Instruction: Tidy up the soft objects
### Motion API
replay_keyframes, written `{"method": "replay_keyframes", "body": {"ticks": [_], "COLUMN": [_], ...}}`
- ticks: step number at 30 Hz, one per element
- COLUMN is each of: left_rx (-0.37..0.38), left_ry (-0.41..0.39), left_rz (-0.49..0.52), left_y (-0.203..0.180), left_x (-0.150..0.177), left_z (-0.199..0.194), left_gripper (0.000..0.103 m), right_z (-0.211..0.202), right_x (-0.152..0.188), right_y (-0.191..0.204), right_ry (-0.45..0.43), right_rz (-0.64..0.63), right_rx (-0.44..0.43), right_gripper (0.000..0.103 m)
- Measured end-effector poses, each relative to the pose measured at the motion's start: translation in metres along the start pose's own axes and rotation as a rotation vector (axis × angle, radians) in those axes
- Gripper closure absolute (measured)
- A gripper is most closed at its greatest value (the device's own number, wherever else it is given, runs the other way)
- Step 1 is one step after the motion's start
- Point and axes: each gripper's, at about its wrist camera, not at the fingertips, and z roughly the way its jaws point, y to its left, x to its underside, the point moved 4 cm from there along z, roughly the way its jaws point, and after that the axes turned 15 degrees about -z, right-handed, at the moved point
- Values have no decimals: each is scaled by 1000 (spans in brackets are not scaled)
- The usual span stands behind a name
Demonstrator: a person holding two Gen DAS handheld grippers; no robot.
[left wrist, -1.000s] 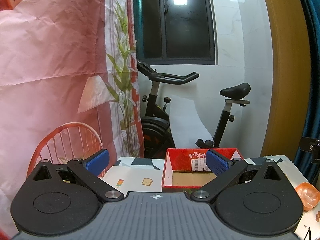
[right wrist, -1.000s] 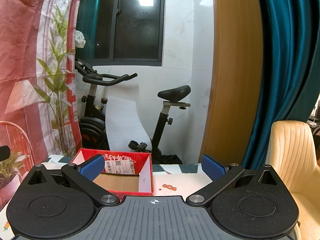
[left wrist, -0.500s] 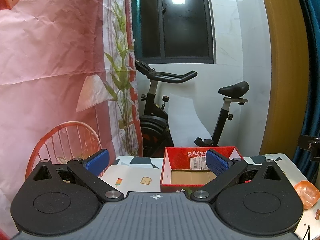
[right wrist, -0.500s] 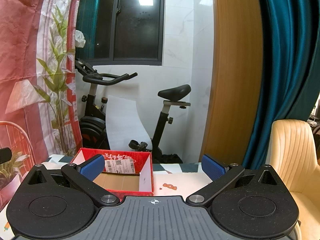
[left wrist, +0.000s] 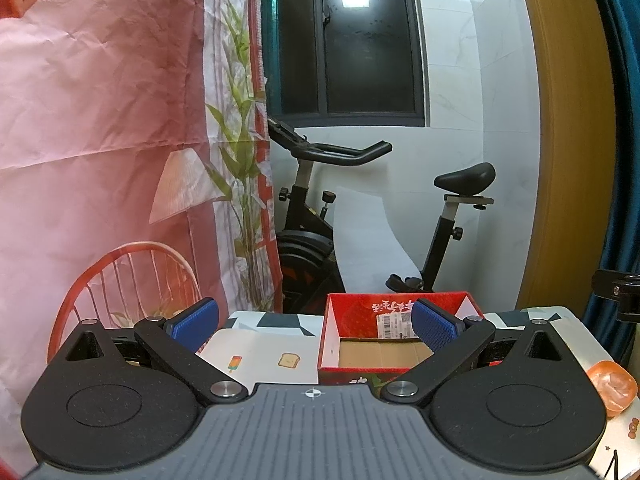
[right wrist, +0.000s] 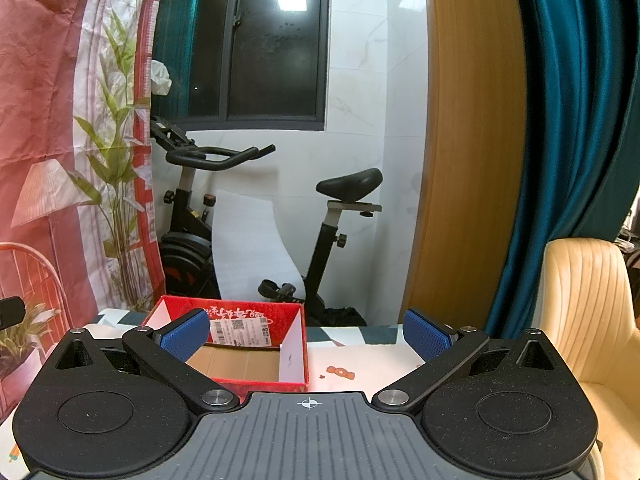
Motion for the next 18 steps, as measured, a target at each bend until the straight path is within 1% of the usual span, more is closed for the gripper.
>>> {"method": "replay_keyframes", "body": {"ticks": [18], "left_rx": [13], "left_ry": [10], "left_rz": [1], "left_y": [-2], "left_x": [3], "left_z": [-2], "left_gripper": [0], "right_z": [0], "right_x": [0], "right_y": [1], "right_ry": [2], "right_rz": [1], "right_rx": [-1], "right_gripper": [0]}}
